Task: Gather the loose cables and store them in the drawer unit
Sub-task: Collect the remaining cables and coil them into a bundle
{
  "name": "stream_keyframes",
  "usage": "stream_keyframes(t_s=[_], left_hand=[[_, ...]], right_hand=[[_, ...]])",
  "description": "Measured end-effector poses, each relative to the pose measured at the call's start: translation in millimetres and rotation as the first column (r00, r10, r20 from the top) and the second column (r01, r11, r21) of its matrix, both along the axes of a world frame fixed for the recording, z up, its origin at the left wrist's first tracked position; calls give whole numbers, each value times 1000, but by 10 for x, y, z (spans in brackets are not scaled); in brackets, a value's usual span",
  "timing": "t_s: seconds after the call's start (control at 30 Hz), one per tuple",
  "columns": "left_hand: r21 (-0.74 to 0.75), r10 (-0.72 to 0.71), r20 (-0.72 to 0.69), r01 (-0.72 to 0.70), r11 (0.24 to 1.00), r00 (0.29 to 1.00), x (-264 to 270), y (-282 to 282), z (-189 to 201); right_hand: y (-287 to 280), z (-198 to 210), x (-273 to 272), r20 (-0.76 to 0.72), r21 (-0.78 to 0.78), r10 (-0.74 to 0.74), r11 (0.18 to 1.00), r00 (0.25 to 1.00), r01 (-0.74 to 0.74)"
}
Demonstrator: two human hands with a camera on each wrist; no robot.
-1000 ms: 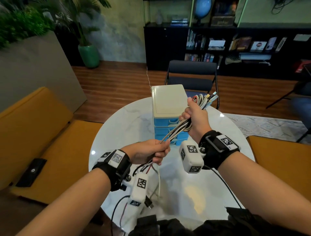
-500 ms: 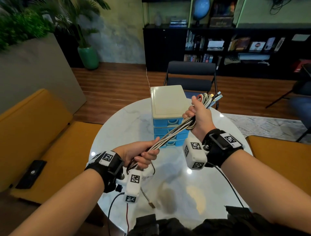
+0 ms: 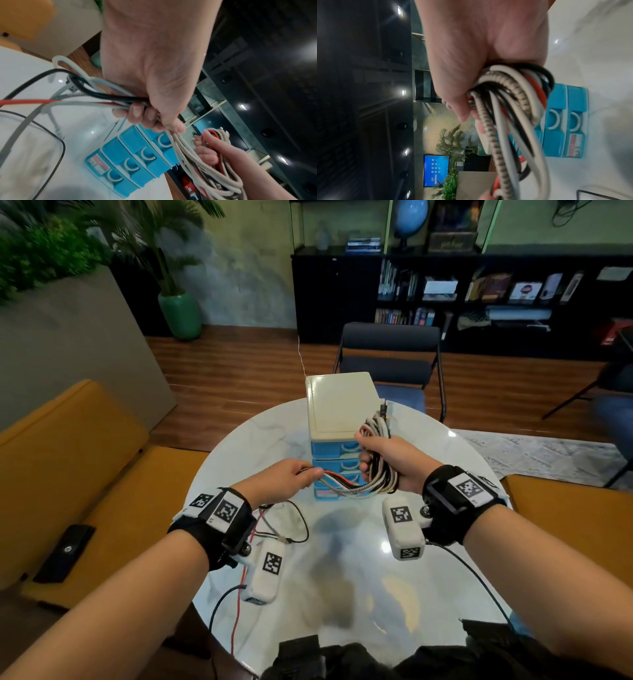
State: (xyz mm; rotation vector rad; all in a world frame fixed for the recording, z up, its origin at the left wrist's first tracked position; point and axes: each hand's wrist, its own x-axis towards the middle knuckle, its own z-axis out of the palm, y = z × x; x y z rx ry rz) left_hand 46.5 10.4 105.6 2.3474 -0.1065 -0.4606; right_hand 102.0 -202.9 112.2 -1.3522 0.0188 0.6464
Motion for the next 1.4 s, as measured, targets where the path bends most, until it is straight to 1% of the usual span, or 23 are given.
stream_keyframes(t_s=[0.07,0.17,0.27,0.4,0.53,0.6,0.7,0.8,0.87,0.93,1.0,1.07,1.1,1.17,1.23,1.3,1.33,1.4], left_hand=[[55,-7,141,-1,998,990,15,-18,12],[78,-7,252,-13,997,968,-8,-53,10],[107,-13,296,-20,994,955,-5,-48,-51],[129,-19,353,-28,991,935,-24,-90,-85],[127,12,425,-73,989,905,-49,-133,-90],[121,37,436,-99,988,899,-51,-147,-99],[98,72,409,-123,988,909,-61,-156,-101],[73,87,406,-128,989,910,-62,-153,-90],[36,104,404,-130,991,909,-44,-153,-67],[-1,116,373,-124,992,921,-14,-146,-23],[-59,135,301,-123,991,944,-5,-146,45],[-155,160,150,-136,978,976,-15,-141,112],[-211,150,66,-133,968,986,-12,-128,123],[-310,94,-41,-102,945,995,-17,-85,124],[-363,3,-98,-38,931,995,-52,-48,133],[-381,-60,-109,14,924,992,-101,-70,136],[-379,-69,-85,31,925,994,-119,-108,121],[-360,-19,-27,8,933,999,-120,-186,39]], right_hand=[[27,-29,-29,-62,-17,60,998,996,-61],[73,-52,-75,-140,-2,139,990,980,-140],[116,-22,-153,-158,13,208,978,965,-209],[190,8,-245,-171,98,327,944,929,-314],[202,-14,-257,-158,161,342,934,926,-318],[205,-36,-249,-171,189,358,926,918,-326],[233,-75,-240,-205,231,325,933,923,-277],[300,-72,-277,-179,226,298,940,937,-256],[351,-75,-293,-146,208,244,955,959,-211],[386,-73,-301,-67,156,191,971,979,-179],[397,-80,-302,49,53,188,980,981,-190],[400,-89,-293,145,-71,193,980,970,-185],[391,-102,-276,181,-113,183,980,966,-164],[373,-116,-242,239,-152,146,982,960,-112],[348,-127,-201,268,-168,109,984,957,-65],[324,-127,-170,259,-179,66,984,964,-20],[319,-119,-165,247,-175,50,984,968,-6],[330,-99,-170,203,-145,20,989,979,9]])
